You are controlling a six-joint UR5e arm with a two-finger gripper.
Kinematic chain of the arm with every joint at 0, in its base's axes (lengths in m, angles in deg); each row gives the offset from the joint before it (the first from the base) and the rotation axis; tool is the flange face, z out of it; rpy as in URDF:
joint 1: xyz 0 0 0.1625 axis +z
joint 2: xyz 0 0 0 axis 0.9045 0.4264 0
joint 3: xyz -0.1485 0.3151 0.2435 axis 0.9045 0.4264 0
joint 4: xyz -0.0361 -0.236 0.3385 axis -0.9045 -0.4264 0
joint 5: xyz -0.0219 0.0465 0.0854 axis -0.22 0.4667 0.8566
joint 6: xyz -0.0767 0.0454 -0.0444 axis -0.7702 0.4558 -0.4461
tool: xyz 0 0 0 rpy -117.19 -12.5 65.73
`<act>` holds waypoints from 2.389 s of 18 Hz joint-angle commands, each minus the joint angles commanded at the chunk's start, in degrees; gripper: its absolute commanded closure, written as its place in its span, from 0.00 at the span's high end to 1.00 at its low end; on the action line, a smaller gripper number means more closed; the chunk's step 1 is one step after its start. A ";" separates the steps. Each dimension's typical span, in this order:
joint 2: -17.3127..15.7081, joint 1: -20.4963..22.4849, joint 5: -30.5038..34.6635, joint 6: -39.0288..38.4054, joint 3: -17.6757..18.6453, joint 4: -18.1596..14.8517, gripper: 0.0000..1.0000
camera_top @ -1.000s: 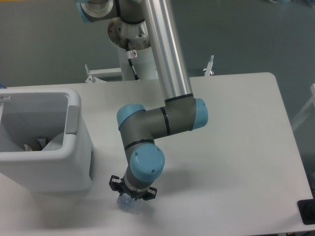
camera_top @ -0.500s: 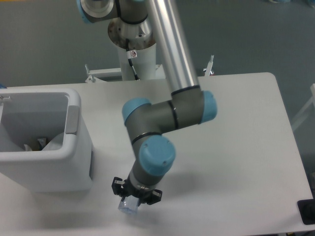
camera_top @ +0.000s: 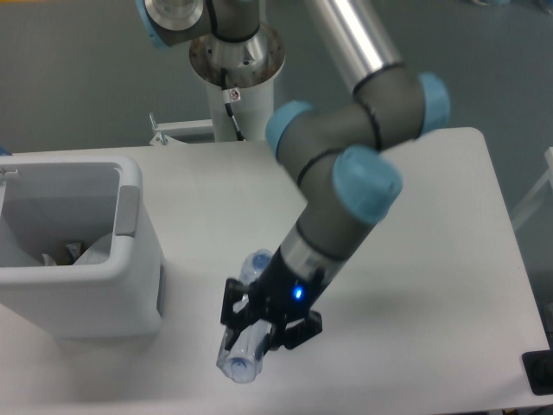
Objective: Place the trash in the trash can
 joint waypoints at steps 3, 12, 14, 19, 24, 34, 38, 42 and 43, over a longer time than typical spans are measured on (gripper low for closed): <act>-2.29 -0.35 -3.25 -2.28 -2.19 0.00 0.36; -7.30 -5.44 -9.68 -4.05 -2.55 0.26 0.36; -7.57 -7.28 -9.60 -4.14 -2.38 0.35 0.36; -7.48 -11.86 -9.16 -4.75 0.43 5.17 0.40; -7.39 -13.89 -8.98 -4.23 6.23 13.70 0.56; -7.22 -13.89 -8.98 -3.79 7.82 14.59 1.00; -6.69 -9.95 -8.98 -3.43 7.90 14.59 1.00; -6.95 -2.13 -8.89 -3.43 10.01 14.76 1.00; -6.95 -0.20 -8.89 -3.26 10.71 14.68 1.00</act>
